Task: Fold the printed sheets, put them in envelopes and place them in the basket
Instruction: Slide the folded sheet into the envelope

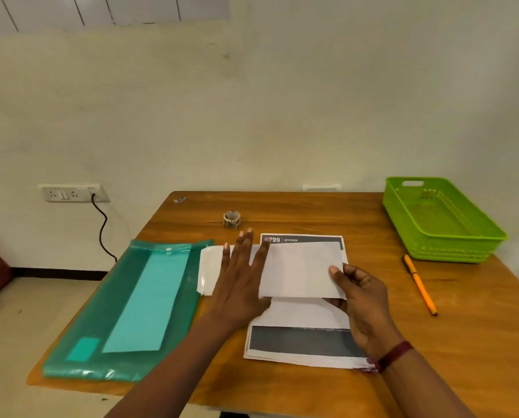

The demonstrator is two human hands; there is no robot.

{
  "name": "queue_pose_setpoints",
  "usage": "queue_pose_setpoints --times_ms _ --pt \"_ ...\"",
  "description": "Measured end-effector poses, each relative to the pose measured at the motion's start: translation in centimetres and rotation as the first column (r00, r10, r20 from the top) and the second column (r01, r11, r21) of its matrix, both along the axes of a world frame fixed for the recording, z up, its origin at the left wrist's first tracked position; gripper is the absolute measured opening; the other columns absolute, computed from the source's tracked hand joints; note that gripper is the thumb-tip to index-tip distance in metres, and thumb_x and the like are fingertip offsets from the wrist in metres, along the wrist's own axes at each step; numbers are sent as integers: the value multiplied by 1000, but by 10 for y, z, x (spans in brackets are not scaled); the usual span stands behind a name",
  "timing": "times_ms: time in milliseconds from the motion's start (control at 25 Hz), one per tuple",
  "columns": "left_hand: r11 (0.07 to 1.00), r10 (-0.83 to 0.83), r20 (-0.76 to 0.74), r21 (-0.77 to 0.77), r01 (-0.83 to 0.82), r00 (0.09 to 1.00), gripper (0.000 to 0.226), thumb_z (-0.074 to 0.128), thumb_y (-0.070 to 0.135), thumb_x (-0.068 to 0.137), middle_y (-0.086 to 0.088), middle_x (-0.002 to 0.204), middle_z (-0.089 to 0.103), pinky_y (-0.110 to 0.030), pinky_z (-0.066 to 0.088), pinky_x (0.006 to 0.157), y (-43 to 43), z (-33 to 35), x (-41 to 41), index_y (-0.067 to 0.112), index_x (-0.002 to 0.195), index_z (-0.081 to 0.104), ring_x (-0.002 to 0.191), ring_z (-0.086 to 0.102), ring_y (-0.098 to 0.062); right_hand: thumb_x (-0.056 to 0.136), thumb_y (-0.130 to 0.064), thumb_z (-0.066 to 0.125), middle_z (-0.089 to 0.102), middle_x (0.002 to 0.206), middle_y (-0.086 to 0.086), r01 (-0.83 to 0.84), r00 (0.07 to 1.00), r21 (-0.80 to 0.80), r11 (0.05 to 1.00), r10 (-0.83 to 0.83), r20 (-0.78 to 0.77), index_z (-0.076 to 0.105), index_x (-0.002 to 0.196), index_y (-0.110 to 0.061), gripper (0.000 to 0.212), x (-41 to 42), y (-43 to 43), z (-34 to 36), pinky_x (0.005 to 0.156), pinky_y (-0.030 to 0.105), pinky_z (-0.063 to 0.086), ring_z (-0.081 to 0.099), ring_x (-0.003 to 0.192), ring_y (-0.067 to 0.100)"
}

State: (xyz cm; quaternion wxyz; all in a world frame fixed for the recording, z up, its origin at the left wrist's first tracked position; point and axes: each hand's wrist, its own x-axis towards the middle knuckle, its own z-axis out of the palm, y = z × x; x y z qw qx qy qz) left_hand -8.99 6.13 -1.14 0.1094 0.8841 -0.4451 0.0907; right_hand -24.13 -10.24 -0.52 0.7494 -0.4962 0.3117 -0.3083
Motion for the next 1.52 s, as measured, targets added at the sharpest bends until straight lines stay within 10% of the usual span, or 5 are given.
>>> queue_pose_setpoints --times_ms 240,440,760,1080,1520 --pt "773 -165 -895 -378 -509 415 100 63 69 75 -2 162 20 -41 44 105 -21 66 -34 28 154 18 143 31 -23 87 -20 69 74 95 1 325 946 -262 909 -309 100 71 94 -21 8 2 11 3 69 26 59 71 90 17" --pt "644 -429 -896 -215 -734 -114 58 73 40 81 -23 115 63 -43 56 84 -29 92 8 2 119 51 103 64 -34 90 -31 63 72 99 5 380 911 -862 336 -295 287 73 101 -7 29 6 58 -13 77 20 56 68 93 13" --pt "825 -82 -977 -177 -536 196 32 73 7 84 -11 111 70 -51 57 87 -20 95 35 9 113 60 96 70 -32 79 -50 74 67 121 3 50 999 -999 -7 -19 50 72 108 -22 40 11 72 -44 94 37 51 55 117 19" --pt "997 2 -609 65 48 793 43 72 13 87 1 119 63 -26 48 90 -1 116 52 17 129 60 102 58 -14 68 -54 73 37 151 -5 -41 986 -384 923 -26 -167 26 148 -33 95 32 -10 8 103 41 45 42 133 17" --pt "991 -29 -232 121 58 972 75 67 16 86 -1 152 39 -45 37 109 -1 83 43 28 149 28 136 39 -25 89 -9 66 73 91 10 -192 979 -159 968 177 -101 70 101 -8 12 30 -16 12 66 38 59 67 73 18"
